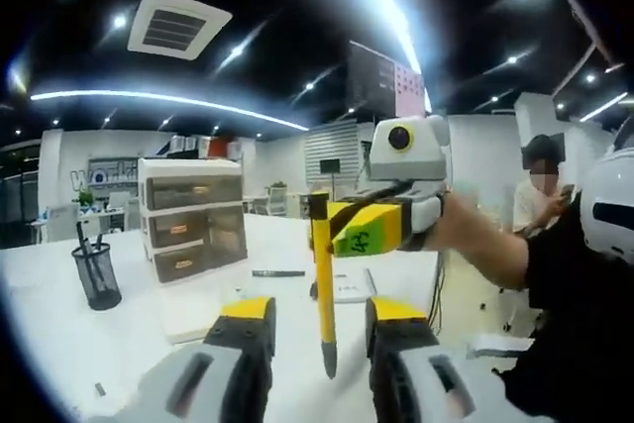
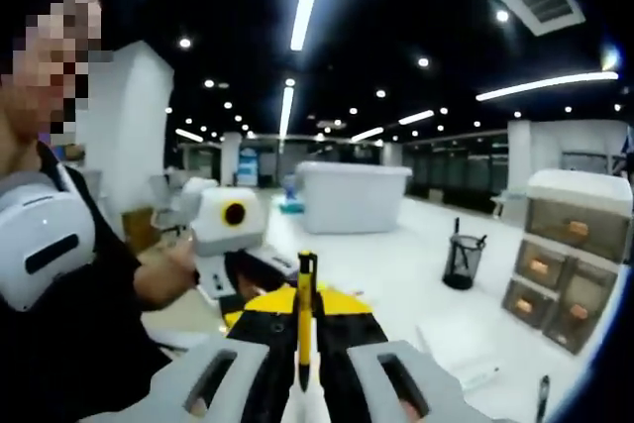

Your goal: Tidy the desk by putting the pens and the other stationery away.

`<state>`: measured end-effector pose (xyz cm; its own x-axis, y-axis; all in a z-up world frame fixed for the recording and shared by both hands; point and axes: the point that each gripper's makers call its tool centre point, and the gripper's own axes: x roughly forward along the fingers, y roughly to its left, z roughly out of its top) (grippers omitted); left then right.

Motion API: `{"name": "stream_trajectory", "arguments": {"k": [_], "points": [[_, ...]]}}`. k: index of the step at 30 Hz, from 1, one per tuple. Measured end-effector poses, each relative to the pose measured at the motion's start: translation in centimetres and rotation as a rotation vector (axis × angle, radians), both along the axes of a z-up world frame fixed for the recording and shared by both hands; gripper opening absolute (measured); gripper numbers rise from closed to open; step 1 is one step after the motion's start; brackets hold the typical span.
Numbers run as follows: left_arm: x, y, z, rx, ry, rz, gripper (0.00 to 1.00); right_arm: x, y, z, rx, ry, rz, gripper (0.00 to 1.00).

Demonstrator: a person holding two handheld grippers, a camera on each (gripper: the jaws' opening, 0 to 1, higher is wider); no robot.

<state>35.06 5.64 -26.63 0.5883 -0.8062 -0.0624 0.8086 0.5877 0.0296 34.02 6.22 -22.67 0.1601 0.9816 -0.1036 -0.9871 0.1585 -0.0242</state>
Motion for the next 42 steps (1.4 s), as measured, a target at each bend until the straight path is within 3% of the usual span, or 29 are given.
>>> {"name": "stream_trajectory", "arguments": {"k": [5,13,20,23,24,25,30,35,42], "points": [[0.0,0.0,-0.3,0.020,-0.013,-0.001,0.22,0.0,0.0,0.0,0.010,0.006,-0.001,0.05],[-0.6,-0.5,-0.2,-0.026,0.012,-0.047,0.08,-0.1,0.2,0.2,0.025,0.017,-0.004,0.05],[-0.9,-0.7,0.0,-0.047,0.026,-0.056,0.07,-0.2,0.3,0.6,0.050,0.017,-0.008,0.06],[-0.9,-0.8,0.3,-0.065,0.033,-0.060,0.07,0.1,0.5,0.5,0.042,-0.012,-0.029,0.20],[-0.8,-0.8,0.3,-0.066,0.034,-0.060,0.07,-0.4,-0.4,-0.8,0.044,-0.015,-0.039,0.25],[-0.8,-0.8,0.3,-0.067,0.036,-0.059,0.07,-0.4,-0.5,-0.8,0.044,-0.015,-0.041,0.30],[-0.3,-0.2,0.5,-0.069,0.031,-0.034,0.07,-0.4,-1.5,-0.3,0.089,-0.011,-0.091,0.42],[0.7,1.2,1.1,-0.073,0.016,0.016,0.07,-0.1,-3.0,-0.8,0.117,0.001,-0.142,0.50],[2.6,3.8,2.7,-0.079,-0.021,0.090,0.07,1.1,-6.5,-1.6,0.125,-0.008,-0.312,0.60]]}}
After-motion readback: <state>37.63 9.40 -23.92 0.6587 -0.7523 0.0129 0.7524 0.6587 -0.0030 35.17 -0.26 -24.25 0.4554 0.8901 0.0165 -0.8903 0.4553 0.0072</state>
